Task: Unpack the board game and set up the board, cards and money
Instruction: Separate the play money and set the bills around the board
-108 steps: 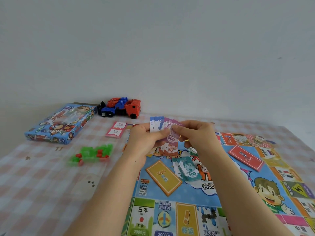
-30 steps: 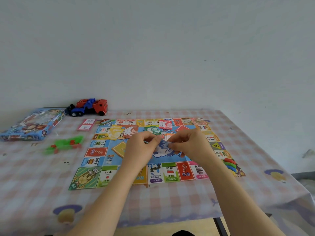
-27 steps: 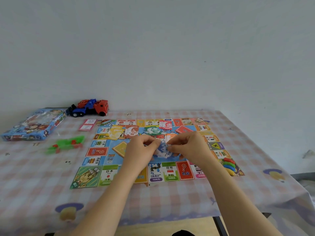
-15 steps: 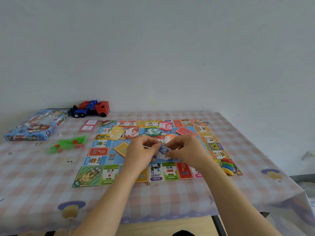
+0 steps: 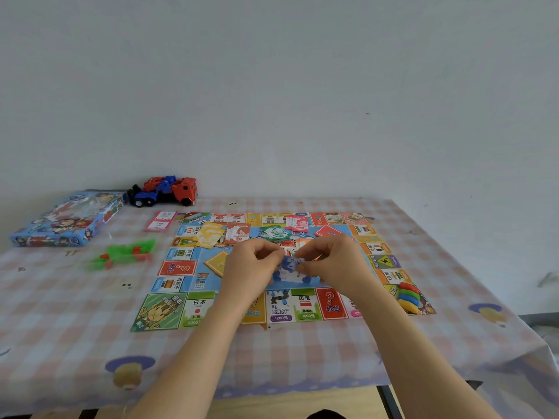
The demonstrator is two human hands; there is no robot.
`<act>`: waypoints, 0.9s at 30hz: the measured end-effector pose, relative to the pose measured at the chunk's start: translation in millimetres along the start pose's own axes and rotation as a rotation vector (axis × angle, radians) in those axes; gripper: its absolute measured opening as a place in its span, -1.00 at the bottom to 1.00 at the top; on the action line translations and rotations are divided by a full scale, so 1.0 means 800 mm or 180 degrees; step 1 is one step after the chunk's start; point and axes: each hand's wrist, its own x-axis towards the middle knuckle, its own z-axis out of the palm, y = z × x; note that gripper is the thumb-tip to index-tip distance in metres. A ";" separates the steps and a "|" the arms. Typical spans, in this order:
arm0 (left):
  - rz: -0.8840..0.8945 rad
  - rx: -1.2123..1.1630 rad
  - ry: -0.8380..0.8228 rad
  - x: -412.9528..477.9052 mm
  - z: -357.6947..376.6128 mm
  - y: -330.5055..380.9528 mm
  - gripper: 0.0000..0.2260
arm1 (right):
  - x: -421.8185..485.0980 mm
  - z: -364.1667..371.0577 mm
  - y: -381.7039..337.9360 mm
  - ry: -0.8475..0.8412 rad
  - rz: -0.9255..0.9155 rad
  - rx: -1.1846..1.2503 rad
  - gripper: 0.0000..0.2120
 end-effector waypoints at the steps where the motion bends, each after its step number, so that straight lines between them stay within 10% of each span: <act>1: -0.0019 0.0002 0.0002 0.000 0.000 0.000 -0.95 | 0.000 0.001 0.001 -0.0009 0.0008 0.0001 -0.87; 27: -0.0173 -0.0218 0.0085 0.004 0.002 -0.001 -0.97 | -0.003 0.007 0.008 0.0288 0.0046 0.0359 -0.88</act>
